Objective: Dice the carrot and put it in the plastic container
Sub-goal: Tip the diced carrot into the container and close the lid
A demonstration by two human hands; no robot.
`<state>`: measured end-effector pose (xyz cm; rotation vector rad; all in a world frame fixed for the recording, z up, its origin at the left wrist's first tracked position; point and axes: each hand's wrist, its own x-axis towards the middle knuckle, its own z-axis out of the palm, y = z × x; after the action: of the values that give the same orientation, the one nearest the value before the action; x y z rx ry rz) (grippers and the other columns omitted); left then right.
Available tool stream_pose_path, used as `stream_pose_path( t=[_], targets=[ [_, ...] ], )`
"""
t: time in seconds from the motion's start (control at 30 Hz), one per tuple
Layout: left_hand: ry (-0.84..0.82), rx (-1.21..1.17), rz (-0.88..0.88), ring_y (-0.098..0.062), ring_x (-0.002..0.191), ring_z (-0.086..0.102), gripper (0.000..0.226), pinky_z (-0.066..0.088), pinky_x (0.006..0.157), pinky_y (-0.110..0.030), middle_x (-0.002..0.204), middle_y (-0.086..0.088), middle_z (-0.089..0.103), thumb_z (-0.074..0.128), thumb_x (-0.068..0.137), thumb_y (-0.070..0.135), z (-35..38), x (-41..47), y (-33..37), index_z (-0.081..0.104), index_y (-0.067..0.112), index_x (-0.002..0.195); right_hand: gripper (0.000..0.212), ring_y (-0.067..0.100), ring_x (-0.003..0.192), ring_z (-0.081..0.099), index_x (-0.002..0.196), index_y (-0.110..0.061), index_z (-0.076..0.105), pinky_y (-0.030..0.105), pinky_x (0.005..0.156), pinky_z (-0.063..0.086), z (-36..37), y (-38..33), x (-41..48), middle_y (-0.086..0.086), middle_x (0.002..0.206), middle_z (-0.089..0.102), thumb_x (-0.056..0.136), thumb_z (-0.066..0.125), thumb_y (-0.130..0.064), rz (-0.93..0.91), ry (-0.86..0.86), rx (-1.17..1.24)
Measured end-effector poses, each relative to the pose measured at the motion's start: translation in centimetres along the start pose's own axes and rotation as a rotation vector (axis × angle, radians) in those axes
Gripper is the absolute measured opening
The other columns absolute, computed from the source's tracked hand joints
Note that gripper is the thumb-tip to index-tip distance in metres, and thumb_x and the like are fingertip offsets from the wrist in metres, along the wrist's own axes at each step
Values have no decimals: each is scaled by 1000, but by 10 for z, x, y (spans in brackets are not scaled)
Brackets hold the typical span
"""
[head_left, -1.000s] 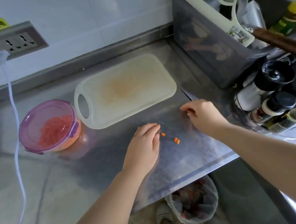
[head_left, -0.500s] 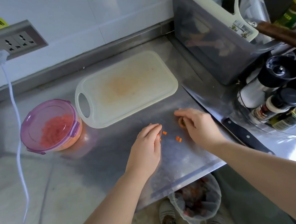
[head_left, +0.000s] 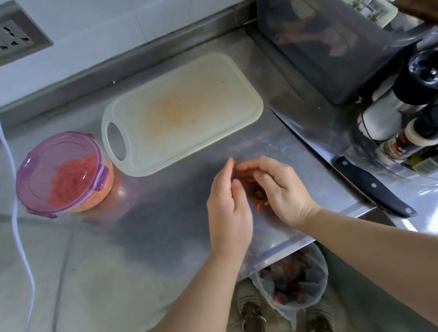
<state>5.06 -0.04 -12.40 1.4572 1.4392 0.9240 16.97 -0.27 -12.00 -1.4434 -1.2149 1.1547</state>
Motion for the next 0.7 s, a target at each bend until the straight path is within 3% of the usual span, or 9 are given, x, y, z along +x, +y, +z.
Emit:
stream_pose_path(
  t=[0.17, 0.27, 0.33, 0.43, 0.5, 0.57, 0.7],
  targets=[
    [-6, -152, -40, -7, 121, 54, 40, 47, 101, -34, 132, 3, 57, 36, 98, 20, 15, -20, 4, 50, 19, 136, 29, 28, 97, 68, 100, -16, 65, 41, 86, 55, -12, -1, -19, 13, 100, 71, 90, 37, -14, 102, 91, 183],
    [6, -174, -43, -3, 116, 57, 37, 46, 98, -22, 126, 3, 61, 36, 101, 16, 8, -11, 8, 52, 17, 134, 24, 22, 94, 67, 93, -13, 65, 35, 87, 55, -28, -14, -27, 7, 93, 70, 93, 42, -8, 112, 221, 190],
    [-24, -159, -63, -2, 109, 61, 34, 47, 89, -13, 122, 2, 63, 35, 103, 16, 2, 3, 10, 54, 15, 131, 28, 21, 82, 66, 88, -8, 65, 31, 75, 56, -36, -23, -38, 6, 82, 68, 99, 40, -5, 168, 354, 263],
    [-125, -96, -49, 10, 93, 61, 31, 45, 73, -5, 110, 2, 67, 36, 102, 16, 6, 16, 12, 63, 13, 118, 33, 20, 57, 58, 75, -5, 59, 28, 58, 48, -39, -25, -71, 5, 58, 58, 101, 41, -14, 509, 523, 535],
    [-162, -129, -45, 1, 85, 66, 31, 51, 75, -17, 97, 4, 70, 37, 97, 26, 17, 14, 15, 67, 20, 102, 31, 20, 54, 50, 70, -7, 52, 28, 58, 41, -38, -18, -99, 5, 56, 49, 99, 42, -14, 807, 605, 685],
    [-200, -182, -61, -16, 80, 68, 33, 53, 66, -29, 90, 1, 70, 34, 92, 33, 27, 4, 17, 66, 24, 91, 32, 23, 61, 50, 71, -6, 50, 30, 59, 41, -36, -8, -119, 8, 63, 47, 99, 38, -13, 1035, 664, 801],
    [-280, -221, -37, -24, 75, 68, 35, 51, 63, -26, 88, -8, 70, 34, 92, 30, 42, -15, 20, 67, 17, 87, 36, 33, 93, 55, 102, 6, 54, 38, 84, 45, -23, 9, -109, 21, 95, 58, 105, 27, -17, 1234, 564, 950]
  ],
)
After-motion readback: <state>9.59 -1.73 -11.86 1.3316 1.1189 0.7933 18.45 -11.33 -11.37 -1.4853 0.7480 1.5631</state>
